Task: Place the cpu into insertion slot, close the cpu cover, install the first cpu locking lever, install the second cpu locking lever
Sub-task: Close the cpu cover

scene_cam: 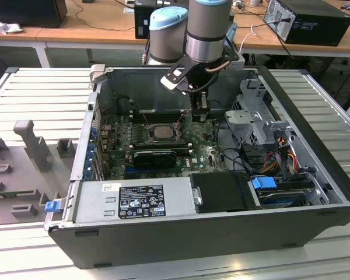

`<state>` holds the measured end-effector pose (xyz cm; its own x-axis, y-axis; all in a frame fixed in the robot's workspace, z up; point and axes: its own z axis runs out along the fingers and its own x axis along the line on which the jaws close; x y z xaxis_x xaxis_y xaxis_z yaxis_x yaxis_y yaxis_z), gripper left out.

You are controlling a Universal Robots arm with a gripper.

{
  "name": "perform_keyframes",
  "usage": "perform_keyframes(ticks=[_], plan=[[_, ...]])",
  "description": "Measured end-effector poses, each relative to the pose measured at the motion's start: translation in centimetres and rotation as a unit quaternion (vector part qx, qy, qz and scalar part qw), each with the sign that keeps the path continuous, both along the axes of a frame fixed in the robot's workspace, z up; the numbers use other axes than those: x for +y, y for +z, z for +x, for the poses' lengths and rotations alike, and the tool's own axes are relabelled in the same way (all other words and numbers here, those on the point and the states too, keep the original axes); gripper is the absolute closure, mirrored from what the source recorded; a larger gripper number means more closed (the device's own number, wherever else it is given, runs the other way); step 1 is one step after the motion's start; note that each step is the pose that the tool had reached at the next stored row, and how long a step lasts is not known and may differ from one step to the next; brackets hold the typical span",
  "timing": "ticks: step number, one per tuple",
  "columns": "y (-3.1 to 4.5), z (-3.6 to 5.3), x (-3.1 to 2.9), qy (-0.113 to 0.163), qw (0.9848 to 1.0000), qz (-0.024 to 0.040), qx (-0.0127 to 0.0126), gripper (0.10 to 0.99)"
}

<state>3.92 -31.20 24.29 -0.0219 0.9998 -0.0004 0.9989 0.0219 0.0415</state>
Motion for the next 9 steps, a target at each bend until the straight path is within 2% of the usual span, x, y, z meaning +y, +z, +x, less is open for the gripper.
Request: perform_keyframes(ticks=[9], plan=[[-0.17, -0.52, 0.00, 0.000, 1.0000, 0.0000, 0.0000, 0.980]])
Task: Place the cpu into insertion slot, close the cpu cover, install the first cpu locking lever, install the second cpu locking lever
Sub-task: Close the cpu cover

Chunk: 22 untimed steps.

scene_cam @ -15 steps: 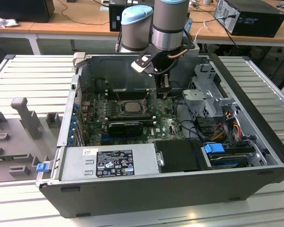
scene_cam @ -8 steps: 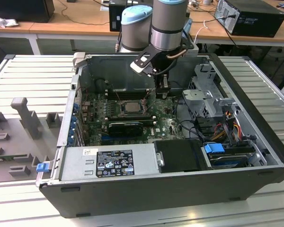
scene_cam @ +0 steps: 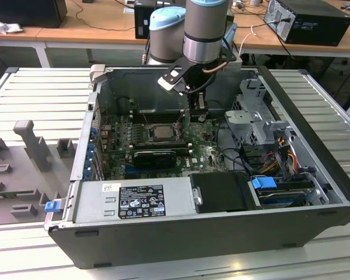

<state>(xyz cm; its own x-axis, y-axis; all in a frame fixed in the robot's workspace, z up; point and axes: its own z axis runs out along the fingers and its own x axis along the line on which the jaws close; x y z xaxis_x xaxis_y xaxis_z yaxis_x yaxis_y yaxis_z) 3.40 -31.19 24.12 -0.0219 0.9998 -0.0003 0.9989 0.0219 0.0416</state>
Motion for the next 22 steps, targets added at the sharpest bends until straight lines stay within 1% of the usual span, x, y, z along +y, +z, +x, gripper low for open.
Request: perform_keyframes(ticks=[16, 22], plan=[[-0.29, -0.95, 0.00, 0.000, 1.0000, 0.0000, 0.0000, 0.980], [-0.41, -1.82, 0.00, 0.000, 1.0000, 0.0000, 0.0000, 0.980]])
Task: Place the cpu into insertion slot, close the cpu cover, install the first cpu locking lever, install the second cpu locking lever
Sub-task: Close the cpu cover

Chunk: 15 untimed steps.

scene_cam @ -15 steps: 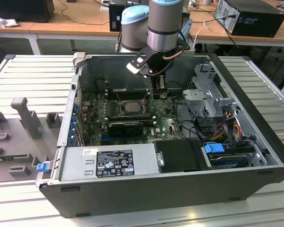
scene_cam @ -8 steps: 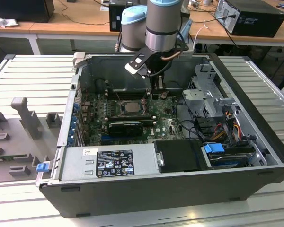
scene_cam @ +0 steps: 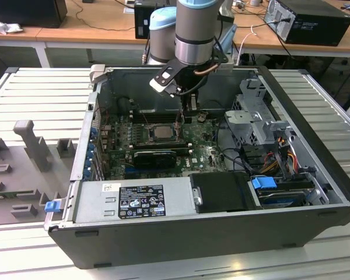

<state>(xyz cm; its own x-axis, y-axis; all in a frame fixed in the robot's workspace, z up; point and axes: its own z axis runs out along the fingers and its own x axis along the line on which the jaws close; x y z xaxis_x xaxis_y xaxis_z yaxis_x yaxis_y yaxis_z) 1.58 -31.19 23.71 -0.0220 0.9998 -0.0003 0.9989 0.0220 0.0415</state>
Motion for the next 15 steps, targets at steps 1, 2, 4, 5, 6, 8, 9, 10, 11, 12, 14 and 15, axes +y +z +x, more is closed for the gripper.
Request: perform_keyframes(ticks=[1, 2, 4, 5, 6, 8, 9, 10, 11, 12, 14, 15], plan=[[-0.01, -0.11, 0.00, 0.000, 1.0000, 0.0000, 0.0000, 0.980], [-0.01, -0.21, 0.00, 0.000, 1.0000, 0.0000, 0.0000, 0.980], [-0.02, -0.48, 0.00, 0.000, 1.0000, 0.0000, 0.0000, 0.980], [-0.03, -0.56, 0.00, 0.000, 1.0000, 0.0000, 0.0000, 0.980], [-0.04, -0.68, 0.00, 0.000, 1.0000, 0.0000, 0.0000, 0.980], [-0.06, -0.90, 0.00, 0.000, 1.0000, 0.0000, 0.0000, 0.980], [-0.06, -0.99, 0.00, 0.000, 1.0000, 0.0000, 0.0000, 0.980], [-0.07, -1.11, 0.00, 0.000, 1.0000, 0.0000, 0.0000, 0.980], [-0.08, -1.20, 0.00, 0.000, 1.0000, 0.0000, 0.0000, 0.980], [-0.09, -1.30, 0.00, 0.000, 1.0000, 0.0000, 0.0000, 0.980], [-0.12, -1.52, 0.00, 0.000, 1.0000, 0.0000, 0.0000, 0.980], [-0.13, -1.59, 0.00, 0.000, 1.0000, 0.0000, 0.0000, 0.980]])
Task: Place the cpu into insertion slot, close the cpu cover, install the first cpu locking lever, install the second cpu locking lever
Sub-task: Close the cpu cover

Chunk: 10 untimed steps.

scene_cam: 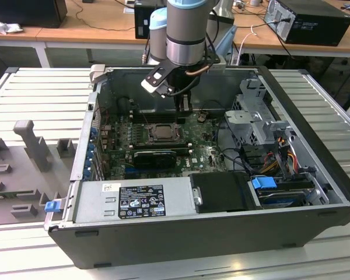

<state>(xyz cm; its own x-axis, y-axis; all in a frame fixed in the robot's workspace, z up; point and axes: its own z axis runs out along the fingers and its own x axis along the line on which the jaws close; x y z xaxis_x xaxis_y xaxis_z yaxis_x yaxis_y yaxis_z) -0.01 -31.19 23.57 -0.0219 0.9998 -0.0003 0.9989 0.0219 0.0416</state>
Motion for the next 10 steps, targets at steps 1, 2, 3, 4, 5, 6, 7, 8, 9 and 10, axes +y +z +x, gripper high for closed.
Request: perform_keyframes(ticks=[1, 2, 3, 4, 5, 6, 7, 8, 9, 10], plan=[[-0.01, -0.10, 0.00, 0.000, 1.0000, 0.0000, 0.0000, 0.980], [-0.03, -0.19, 0.00, 0.000, 1.0000, 0.0000, 0.0000, 0.980], [-0.04, -0.34, 0.00, 0.000, 1.0000, 0.0000, 0.0000, 0.980], [-0.06, -0.45, 0.00, 0.000, 1.0000, 0.0000, 0.0000, 0.980], [-0.08, -0.69, 0.03, 0.000, 1.0000, 0.0000, 0.0000, 0.980], [-0.09, -0.91, 0.06, 0.000, 1.0000, 0.0000, 0.0000, 0.980], [-0.09, -0.99, 0.06, 0.000, 1.0000, 0.0000, 0.0000, 0.980], [-0.10, -1.14, 0.08, 0.000, 1.0000, 0.0000, 0.0000, 0.980], [-0.12, -1.32, 0.08, 0.000, 1.0000, 0.0000, 0.0001, 0.980], [-0.14, -1.45, 0.08, 0.000, 1.0000, -0.0001, 0.0001, 0.980]])
